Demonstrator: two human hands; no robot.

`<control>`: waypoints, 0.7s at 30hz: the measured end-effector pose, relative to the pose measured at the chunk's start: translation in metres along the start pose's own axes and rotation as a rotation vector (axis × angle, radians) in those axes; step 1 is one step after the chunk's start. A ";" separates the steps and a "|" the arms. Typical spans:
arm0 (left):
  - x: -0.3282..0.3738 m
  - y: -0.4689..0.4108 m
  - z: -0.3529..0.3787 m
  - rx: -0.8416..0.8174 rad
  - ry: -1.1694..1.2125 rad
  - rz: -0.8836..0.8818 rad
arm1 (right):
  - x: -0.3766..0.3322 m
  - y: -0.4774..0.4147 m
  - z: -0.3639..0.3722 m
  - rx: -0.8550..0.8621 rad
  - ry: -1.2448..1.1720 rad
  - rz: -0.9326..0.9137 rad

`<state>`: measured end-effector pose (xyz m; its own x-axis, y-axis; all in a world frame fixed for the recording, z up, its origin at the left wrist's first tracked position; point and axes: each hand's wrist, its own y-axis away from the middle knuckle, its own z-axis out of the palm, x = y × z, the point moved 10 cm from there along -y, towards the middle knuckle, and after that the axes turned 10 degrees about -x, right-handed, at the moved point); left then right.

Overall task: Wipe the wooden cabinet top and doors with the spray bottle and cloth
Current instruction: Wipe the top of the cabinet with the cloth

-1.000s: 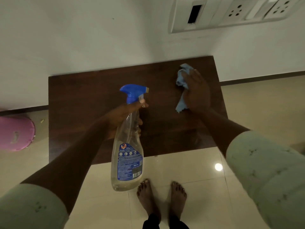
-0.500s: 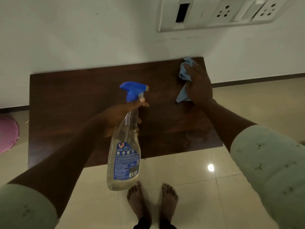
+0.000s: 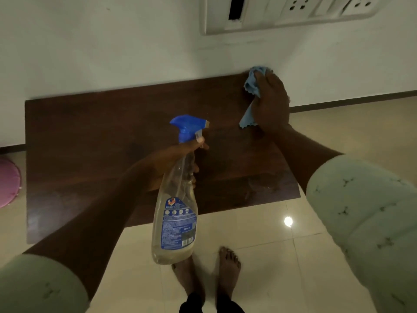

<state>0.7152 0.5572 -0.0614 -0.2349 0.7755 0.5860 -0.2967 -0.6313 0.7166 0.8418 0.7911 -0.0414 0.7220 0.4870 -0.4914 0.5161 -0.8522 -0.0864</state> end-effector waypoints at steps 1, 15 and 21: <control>-0.001 0.000 0.000 0.001 -0.008 -0.002 | -0.002 0.009 0.000 -0.003 0.007 0.004; -0.015 0.000 0.020 -0.022 0.057 -0.007 | -0.071 0.143 0.040 -0.232 0.065 -0.045; -0.025 0.012 0.029 -0.038 -0.024 -0.021 | 0.003 0.163 0.000 -0.137 -0.025 0.049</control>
<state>0.7442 0.5304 -0.0569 -0.2064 0.7878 0.5803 -0.3367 -0.6140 0.7139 0.9285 0.6538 -0.0568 0.7371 0.4392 -0.5136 0.5398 -0.8399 0.0565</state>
